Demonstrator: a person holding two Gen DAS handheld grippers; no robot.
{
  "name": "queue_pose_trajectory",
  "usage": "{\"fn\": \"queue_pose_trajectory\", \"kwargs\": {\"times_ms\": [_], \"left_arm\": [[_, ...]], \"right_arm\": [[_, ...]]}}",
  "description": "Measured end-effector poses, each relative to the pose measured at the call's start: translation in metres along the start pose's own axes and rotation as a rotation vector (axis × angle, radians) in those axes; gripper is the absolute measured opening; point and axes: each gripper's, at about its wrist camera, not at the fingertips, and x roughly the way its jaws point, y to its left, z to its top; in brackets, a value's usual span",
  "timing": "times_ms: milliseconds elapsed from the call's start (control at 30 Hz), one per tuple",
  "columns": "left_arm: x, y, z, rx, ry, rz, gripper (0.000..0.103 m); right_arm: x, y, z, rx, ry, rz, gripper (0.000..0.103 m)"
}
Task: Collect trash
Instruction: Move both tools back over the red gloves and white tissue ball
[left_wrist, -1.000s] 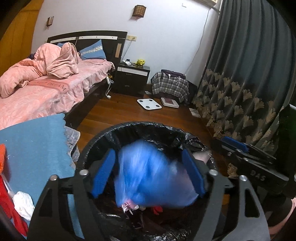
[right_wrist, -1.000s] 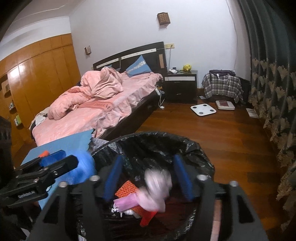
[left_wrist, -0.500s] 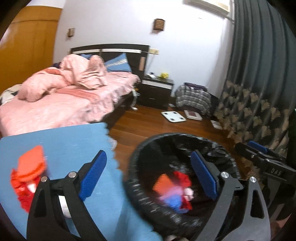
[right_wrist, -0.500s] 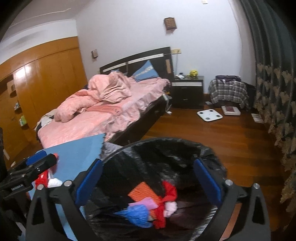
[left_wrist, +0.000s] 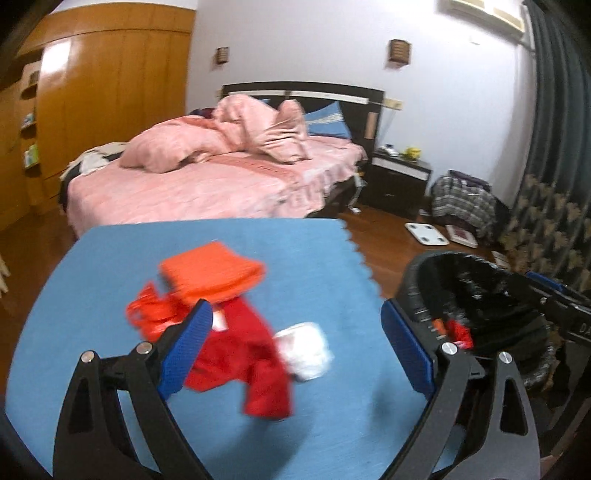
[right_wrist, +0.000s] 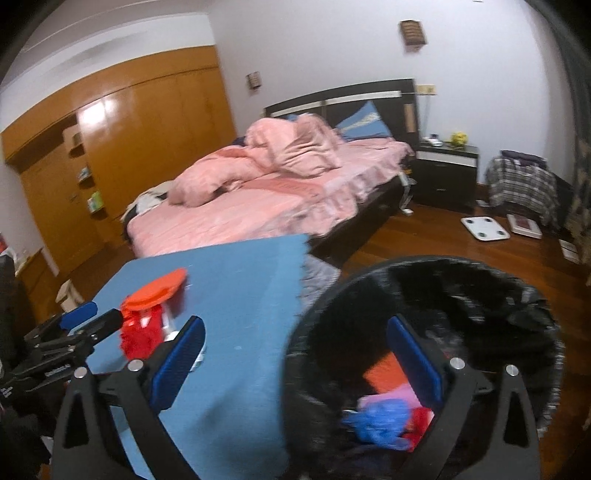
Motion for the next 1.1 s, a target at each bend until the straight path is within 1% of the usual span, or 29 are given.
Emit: {"fn": "queue_pose_trajectory", "kwargs": {"times_ms": [200,367,567,767,867,1033,1100], "left_arm": [[-0.003,0.035,-0.013,-0.019,0.019,0.073,0.090],[-0.003,0.055,-0.019,-0.032,0.031,0.104,0.090],[-0.004,0.073,-0.025,-0.043,0.036,0.129,0.090],[0.001,0.082,-0.033,-0.067,0.054,0.153,0.090],[0.004,0.089,-0.037,-0.081,0.065,0.162,0.090],[0.008,0.097,-0.043,-0.092,0.080,0.170,0.090],[0.009,0.097,-0.045,-0.097,0.084,0.171,0.090]], "right_arm": [[0.024,0.043,-0.007,-0.051,0.041,0.074,0.097],[0.043,0.070,-0.014,-0.078,0.073,0.111,0.097],[0.059,0.088,-0.020,-0.103,0.101,0.131,0.097],[0.080,0.102,-0.028,-0.122,0.132,0.122,0.096],[0.094,0.105,-0.031,-0.126,0.157,0.110,0.092],[0.111,0.104,-0.036,-0.130,0.196,0.094,0.083],[0.117,0.104,-0.039,-0.132,0.215,0.093,0.081]]}}
